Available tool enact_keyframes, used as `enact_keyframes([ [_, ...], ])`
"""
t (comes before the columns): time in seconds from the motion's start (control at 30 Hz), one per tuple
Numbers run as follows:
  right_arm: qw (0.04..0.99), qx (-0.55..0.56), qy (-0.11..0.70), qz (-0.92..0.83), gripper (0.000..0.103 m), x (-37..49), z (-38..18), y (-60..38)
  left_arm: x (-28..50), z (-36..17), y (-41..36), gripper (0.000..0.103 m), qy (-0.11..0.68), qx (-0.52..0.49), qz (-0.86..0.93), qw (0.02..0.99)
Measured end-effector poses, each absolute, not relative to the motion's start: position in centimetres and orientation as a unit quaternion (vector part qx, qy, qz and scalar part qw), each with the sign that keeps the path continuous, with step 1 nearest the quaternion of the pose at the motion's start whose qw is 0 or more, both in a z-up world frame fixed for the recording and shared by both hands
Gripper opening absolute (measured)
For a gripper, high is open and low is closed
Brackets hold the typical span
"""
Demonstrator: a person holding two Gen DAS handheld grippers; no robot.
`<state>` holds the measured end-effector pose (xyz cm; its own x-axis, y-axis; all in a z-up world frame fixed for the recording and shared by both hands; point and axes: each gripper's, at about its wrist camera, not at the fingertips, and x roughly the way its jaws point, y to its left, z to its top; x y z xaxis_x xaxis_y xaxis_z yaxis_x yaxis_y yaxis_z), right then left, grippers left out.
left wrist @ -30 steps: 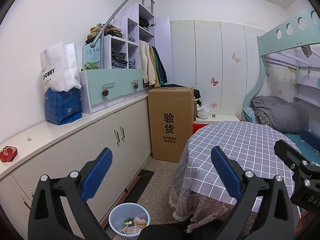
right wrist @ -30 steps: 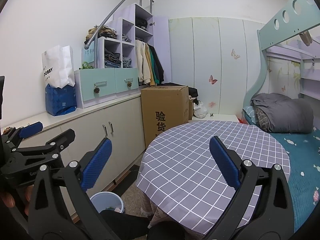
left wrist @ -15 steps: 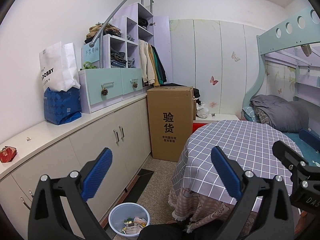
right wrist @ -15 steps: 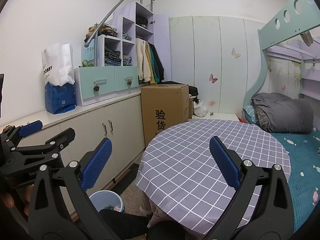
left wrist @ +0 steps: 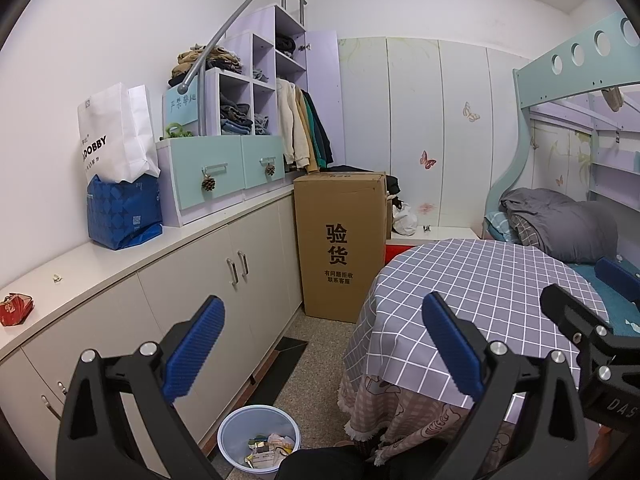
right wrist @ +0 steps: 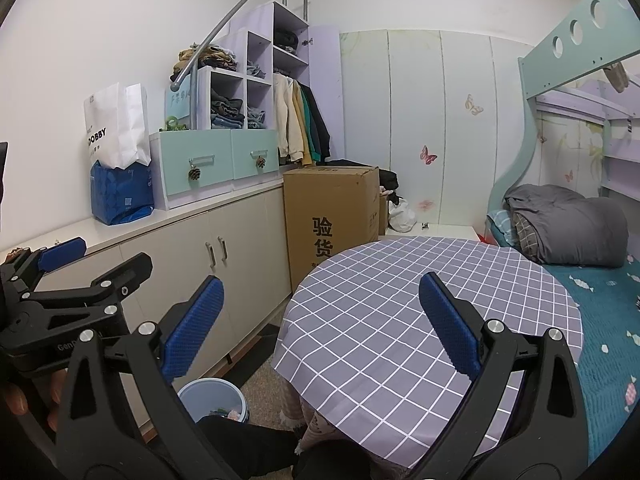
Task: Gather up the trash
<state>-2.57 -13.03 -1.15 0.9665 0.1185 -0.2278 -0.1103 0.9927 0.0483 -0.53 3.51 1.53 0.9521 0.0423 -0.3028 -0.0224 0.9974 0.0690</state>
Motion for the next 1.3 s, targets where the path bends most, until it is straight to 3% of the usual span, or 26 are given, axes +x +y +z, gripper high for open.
enact_keyframes([
  [1.3,0.990,0.019,0.124,0.060,0.096,-2.95,-1.97,-13.42,-0.26,0.63,3.71,0.097,0.160,0.035,0.010,0.986],
])
